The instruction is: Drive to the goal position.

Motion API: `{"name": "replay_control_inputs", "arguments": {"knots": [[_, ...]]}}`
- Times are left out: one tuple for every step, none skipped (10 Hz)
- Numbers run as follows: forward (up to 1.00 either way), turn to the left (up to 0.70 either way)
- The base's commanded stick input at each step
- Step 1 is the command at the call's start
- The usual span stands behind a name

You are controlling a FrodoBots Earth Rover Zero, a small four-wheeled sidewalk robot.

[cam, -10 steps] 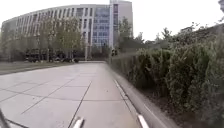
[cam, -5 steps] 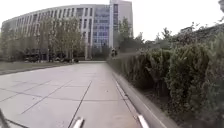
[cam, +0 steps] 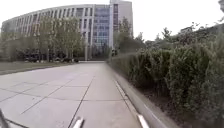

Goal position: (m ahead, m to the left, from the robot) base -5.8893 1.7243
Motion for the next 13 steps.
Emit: {"name": "replay_control_inputs", "arguments": {"knots": [[0.0, 0.0], [0.02, 0.0], [0.04, 0.0], [0.04, 0.0], [0.01, 0.0], [0.02, 0.0], [0.04, 0.0], [0.01, 0.0], [0.0, 0.0], [0.0, 0.0], [0.0, 0.0], [0.0, 0.0], [0.0, 0.0]]}}
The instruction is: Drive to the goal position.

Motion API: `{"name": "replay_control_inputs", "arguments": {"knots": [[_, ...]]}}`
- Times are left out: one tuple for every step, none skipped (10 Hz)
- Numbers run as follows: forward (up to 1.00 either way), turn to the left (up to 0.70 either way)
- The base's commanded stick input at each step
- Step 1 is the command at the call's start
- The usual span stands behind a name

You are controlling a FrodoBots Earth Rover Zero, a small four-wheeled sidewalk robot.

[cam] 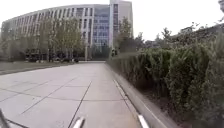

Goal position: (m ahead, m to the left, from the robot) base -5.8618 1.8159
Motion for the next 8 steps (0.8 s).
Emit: {"name": "replay_control_inputs", "arguments": {"knots": [[0.02, 0.0], [0.04, 0.0], [0.02, 0.0], [0.03, 0.0], [0.02, 0.0], [0.0, 0.0], [0.04, 0.0], [0.04, 0.0]]}}
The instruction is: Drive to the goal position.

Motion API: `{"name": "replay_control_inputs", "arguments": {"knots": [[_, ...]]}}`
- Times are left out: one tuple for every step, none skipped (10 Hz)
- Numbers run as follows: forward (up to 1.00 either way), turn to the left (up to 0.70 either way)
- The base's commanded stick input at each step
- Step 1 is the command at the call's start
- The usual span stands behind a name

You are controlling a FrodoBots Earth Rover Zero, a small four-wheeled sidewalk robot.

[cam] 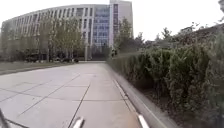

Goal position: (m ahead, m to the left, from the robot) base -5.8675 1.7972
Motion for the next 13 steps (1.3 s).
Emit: {"name": "replay_control_inputs", "arguments": {"knots": [[0.04, 0.0], [0.04, 0.0], [0.04, 0.0], [0.0, 0.0], [0.0, 0.0], [0.02, 0.0], [0.04, 0.0], [0.01, 0.0], [0.0, 0.0], [0.02, 0.0], [0.01, 0.0], [0.0, 0.0], [0.0, 0.0]]}}
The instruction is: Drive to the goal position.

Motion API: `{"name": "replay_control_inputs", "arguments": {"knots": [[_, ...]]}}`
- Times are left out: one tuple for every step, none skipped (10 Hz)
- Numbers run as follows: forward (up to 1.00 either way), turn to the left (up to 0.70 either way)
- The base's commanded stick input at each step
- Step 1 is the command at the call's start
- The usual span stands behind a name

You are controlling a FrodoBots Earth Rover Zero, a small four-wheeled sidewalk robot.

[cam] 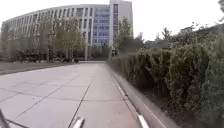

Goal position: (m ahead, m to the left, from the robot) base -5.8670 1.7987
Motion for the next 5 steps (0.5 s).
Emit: {"name": "replay_control_inputs", "arguments": {"knots": [[0.0, 0.0], [0.0, 0.0], [0.01, 0.0], [0.03, 0.0], [0.04, 0.0]]}}
